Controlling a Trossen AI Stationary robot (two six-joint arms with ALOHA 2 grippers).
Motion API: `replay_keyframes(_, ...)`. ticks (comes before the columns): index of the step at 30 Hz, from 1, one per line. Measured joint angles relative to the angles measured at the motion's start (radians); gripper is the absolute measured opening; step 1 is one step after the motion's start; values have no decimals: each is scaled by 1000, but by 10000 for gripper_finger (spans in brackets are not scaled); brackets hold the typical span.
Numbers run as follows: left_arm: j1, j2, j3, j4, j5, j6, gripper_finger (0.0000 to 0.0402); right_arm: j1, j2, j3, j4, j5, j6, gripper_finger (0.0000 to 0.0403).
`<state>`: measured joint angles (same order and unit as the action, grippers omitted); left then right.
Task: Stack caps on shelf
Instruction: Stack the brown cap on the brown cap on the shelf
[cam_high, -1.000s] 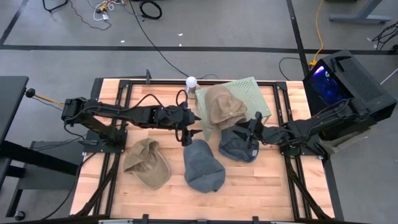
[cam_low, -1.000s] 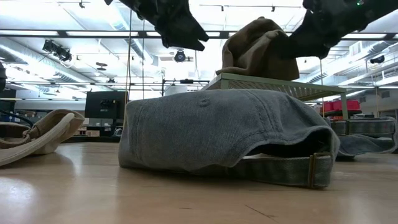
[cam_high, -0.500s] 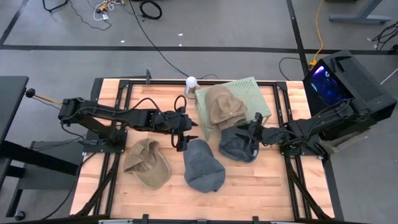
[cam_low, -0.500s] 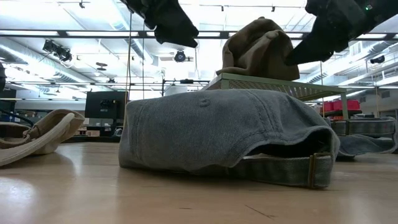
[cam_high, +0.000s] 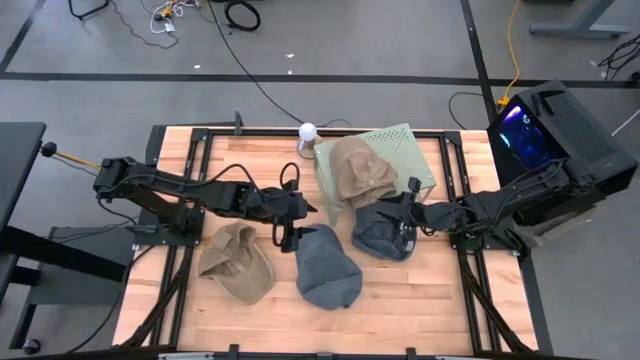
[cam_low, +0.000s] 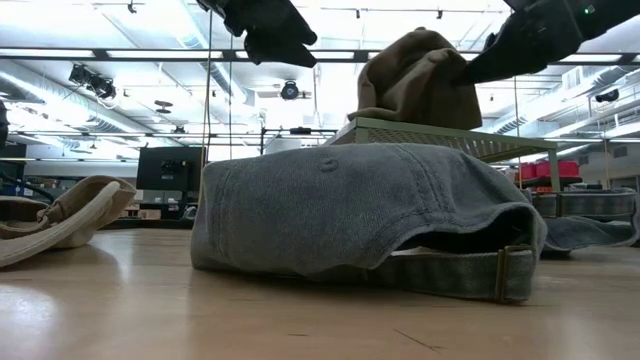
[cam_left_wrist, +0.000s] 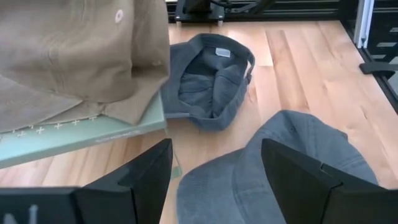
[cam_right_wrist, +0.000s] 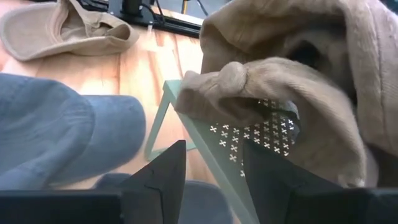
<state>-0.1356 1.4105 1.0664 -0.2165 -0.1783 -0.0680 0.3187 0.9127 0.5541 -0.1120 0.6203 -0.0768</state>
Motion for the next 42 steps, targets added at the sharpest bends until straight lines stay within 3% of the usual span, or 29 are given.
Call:
replay_keyframes(5,0,0,0,0,0,-2,252,0,-31,0,12,0,-41,160)
replay_keyframes(9,0,0,0,1,0,-31,252,0,-83,0,1,-29,22,160)
replay_keyframes(14,1,0,0,-6,18,-76,252,0,-145,0,-59,-161,140,160)
replay_keyframes(20,-6,-11,1,-161,160,-154,252,17,-130,0,-46,-328,220,160)
replay_keyframes(25,-44,-40,0,-277,184,-215,252,83,-105,0,21,-240,188,160)
replay_keyframes(30,-142,-59,1,-326,51,-268,249,136,-97,0,106,-106,119,160)
replay_keyframes(36,-286,-65,1,-390,-105,-291,222,195,-31,1,280,-78,33,160)
replay_keyframes(42,-366,-64,1,-399,-136,-337,192,220,88,0,493,-78,-158,160)
